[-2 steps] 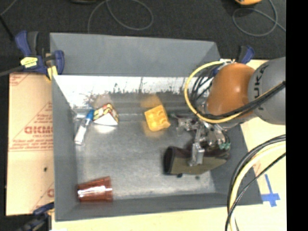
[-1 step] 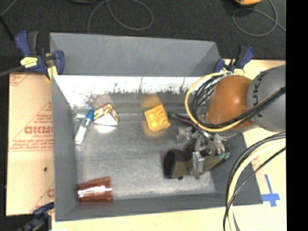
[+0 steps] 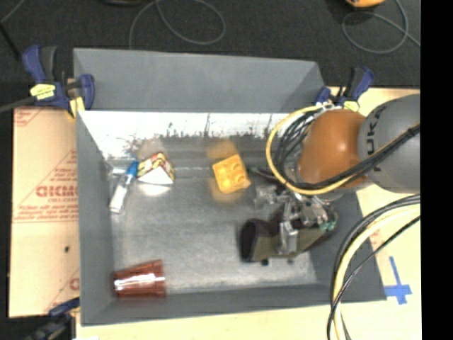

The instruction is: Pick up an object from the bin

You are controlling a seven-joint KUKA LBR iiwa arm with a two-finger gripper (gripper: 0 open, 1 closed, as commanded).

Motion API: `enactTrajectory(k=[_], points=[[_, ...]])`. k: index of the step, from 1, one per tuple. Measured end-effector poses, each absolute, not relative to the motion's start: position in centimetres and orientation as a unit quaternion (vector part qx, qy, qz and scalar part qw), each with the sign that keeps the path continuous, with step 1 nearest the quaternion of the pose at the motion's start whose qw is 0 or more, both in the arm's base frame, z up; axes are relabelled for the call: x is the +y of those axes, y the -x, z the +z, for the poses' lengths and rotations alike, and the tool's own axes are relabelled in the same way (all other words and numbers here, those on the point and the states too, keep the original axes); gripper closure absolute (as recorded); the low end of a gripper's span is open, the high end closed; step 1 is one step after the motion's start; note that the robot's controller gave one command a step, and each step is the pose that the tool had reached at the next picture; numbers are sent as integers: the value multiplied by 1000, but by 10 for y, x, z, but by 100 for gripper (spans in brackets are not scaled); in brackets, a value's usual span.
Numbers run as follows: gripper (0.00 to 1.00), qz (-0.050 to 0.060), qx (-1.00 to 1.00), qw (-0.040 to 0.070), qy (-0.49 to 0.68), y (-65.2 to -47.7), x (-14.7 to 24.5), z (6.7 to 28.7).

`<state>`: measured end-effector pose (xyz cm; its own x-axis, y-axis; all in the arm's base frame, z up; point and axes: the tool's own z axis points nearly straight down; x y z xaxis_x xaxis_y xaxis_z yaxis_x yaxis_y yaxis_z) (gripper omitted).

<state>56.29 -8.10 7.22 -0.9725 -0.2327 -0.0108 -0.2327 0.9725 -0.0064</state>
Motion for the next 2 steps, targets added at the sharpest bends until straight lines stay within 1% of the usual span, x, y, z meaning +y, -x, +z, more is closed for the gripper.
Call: enactTrajectory(k=[1,2], points=[[0,-1,995,5,104,-562,-84,74],[100,-3,994,6,112,-563,-84,74]])
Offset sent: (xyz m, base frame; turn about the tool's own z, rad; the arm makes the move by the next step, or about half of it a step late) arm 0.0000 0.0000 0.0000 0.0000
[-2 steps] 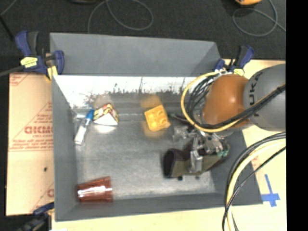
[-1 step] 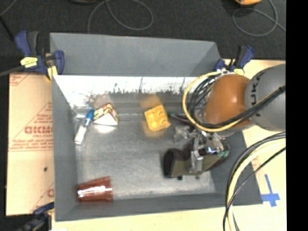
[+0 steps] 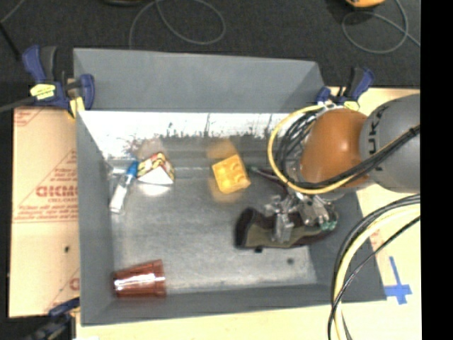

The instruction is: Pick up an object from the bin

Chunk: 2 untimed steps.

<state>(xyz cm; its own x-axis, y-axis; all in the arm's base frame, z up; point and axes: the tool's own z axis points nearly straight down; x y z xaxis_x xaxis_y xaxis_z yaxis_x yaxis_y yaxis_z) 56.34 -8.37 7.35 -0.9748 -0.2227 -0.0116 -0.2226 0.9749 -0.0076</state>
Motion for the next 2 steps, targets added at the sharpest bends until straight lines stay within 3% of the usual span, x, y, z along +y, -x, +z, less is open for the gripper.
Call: enactTrajectory(k=[2], points=[[100,-3,993,6,114,-563,-83,76]])
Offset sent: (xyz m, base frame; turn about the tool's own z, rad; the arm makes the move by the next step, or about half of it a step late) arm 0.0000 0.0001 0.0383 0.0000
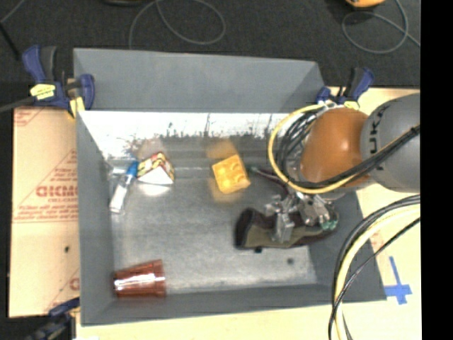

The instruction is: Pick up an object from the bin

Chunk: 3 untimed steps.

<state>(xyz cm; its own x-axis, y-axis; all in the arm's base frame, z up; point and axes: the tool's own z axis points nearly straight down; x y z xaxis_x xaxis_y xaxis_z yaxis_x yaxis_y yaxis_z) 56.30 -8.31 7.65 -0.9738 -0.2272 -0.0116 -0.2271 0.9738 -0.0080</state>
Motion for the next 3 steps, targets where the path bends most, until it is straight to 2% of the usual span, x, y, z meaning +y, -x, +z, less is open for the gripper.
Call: enactTrajectory(k=[3], points=[[100,-4,994,9,113,-564,-84,99]])
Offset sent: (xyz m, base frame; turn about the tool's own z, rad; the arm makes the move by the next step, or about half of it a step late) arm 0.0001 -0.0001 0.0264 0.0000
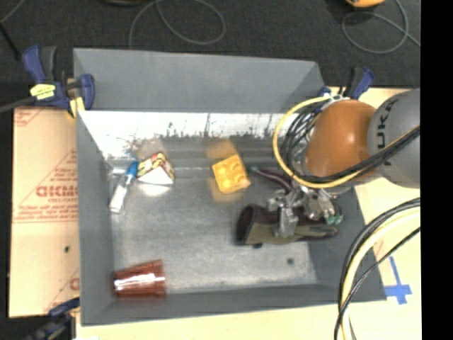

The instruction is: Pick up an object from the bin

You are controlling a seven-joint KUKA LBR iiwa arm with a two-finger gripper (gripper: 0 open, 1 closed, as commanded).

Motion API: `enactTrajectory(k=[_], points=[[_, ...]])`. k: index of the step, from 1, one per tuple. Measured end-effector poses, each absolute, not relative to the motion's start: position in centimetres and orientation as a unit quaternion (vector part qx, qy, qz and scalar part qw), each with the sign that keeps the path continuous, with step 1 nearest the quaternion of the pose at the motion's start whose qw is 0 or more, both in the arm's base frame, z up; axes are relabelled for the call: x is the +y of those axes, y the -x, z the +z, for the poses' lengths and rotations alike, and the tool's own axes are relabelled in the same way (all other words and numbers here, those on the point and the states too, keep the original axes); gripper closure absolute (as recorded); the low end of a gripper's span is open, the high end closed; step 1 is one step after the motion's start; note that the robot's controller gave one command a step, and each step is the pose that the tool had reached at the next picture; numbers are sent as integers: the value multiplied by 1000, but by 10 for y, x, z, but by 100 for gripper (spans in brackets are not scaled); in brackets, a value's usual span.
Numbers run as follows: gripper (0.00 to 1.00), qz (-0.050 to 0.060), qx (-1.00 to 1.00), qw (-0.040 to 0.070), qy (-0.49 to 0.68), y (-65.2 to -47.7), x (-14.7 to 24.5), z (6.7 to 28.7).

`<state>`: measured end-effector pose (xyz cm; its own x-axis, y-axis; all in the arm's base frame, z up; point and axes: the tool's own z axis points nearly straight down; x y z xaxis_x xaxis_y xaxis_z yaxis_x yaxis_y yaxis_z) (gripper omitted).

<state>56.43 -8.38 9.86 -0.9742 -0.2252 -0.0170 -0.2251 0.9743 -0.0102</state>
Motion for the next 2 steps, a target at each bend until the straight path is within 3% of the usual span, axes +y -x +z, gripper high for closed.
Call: enactTrajectory(k=[2], points=[[100,-3,994,7,112,-563,-84,125]])
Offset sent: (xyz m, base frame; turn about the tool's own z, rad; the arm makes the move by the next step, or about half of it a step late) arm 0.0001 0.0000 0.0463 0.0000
